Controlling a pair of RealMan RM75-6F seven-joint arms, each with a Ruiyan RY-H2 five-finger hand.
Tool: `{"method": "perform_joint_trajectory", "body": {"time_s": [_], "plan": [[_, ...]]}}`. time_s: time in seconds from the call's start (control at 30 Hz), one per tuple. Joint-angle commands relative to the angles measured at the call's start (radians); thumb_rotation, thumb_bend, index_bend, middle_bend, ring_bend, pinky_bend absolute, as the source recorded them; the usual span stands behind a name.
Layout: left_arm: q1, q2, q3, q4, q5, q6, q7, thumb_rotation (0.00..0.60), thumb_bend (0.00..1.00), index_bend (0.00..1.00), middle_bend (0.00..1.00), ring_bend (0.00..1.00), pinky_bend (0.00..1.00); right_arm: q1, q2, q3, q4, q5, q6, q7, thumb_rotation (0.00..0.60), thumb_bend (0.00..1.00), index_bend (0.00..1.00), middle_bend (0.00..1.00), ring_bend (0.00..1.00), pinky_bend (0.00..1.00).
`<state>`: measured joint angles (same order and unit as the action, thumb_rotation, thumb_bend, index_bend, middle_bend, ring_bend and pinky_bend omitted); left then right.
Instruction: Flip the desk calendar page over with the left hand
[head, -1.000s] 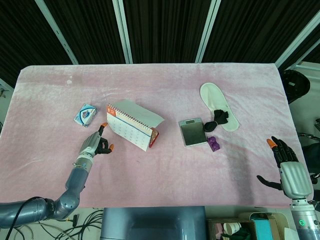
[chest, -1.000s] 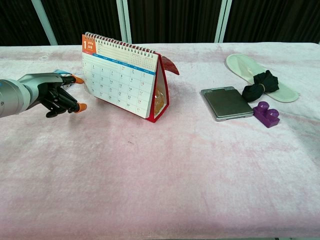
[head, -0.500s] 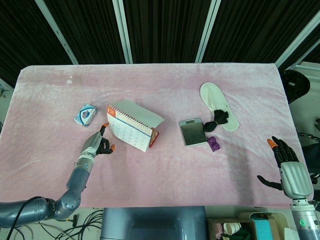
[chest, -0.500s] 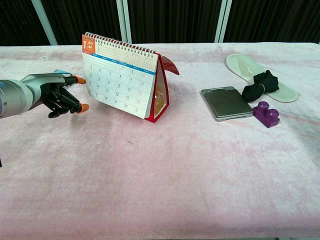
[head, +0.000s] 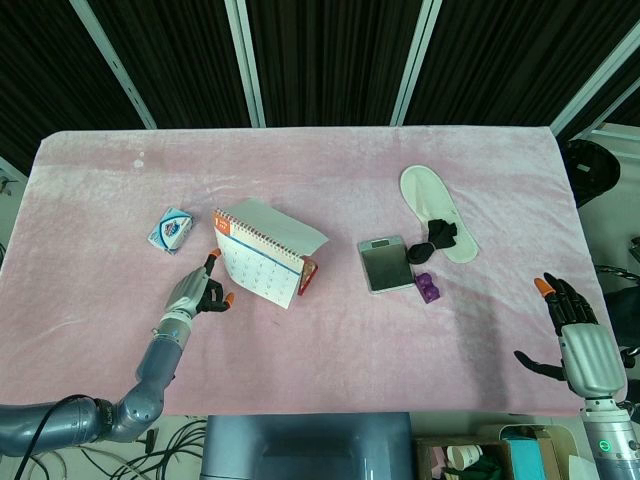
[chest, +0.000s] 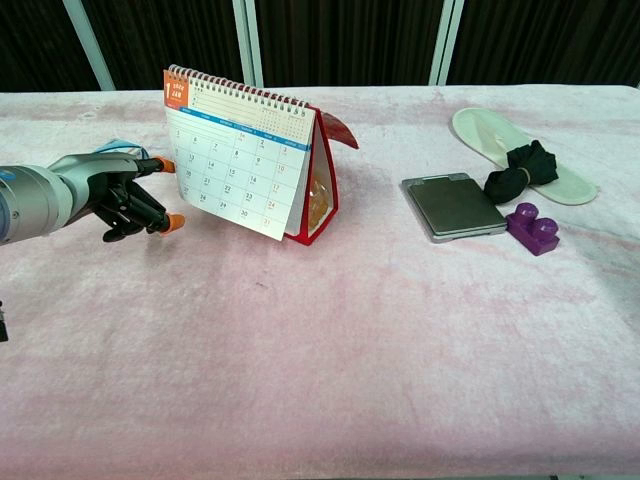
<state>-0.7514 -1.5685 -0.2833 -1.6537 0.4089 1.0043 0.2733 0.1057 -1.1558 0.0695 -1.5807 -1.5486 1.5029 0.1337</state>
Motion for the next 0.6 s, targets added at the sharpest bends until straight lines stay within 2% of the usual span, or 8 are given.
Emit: {"method": "perform_joint_trajectory", "body": {"time_s": [0.03, 0.4, 0.6], "plan": [[0.001, -0.001, 0.001, -0.010, 0.003, 0.005, 0.001, 0.600, 0.43, 0.00, 0.76, 0.79, 0.84, 0.000, 0.000, 0.000, 0.000, 0.000, 0.000, 0.001, 0.600, 0.03, 0.00, 0.00, 0.00, 0.10], [0.011, 0.019, 0.015, -0.101, 0.050, 0.027, 0.003, 0.600, 0.43, 0.00, 0.76, 0.79, 0.84, -0.003, 0.002, -0.001, 0.002, -0.004, 0.006, 0.007, 0.600, 0.03, 0.00, 0.00, 0.00, 0.10], [0.030, 0.042, 0.052, -0.188, 0.145, 0.045, 0.007, 0.600, 0.43, 0.00, 0.75, 0.78, 0.84, -0.004, 0.002, -0.001, 0.004, -0.004, 0.007, 0.008, 0.600, 0.03, 0.00, 0.00, 0.00, 0.10]]}}
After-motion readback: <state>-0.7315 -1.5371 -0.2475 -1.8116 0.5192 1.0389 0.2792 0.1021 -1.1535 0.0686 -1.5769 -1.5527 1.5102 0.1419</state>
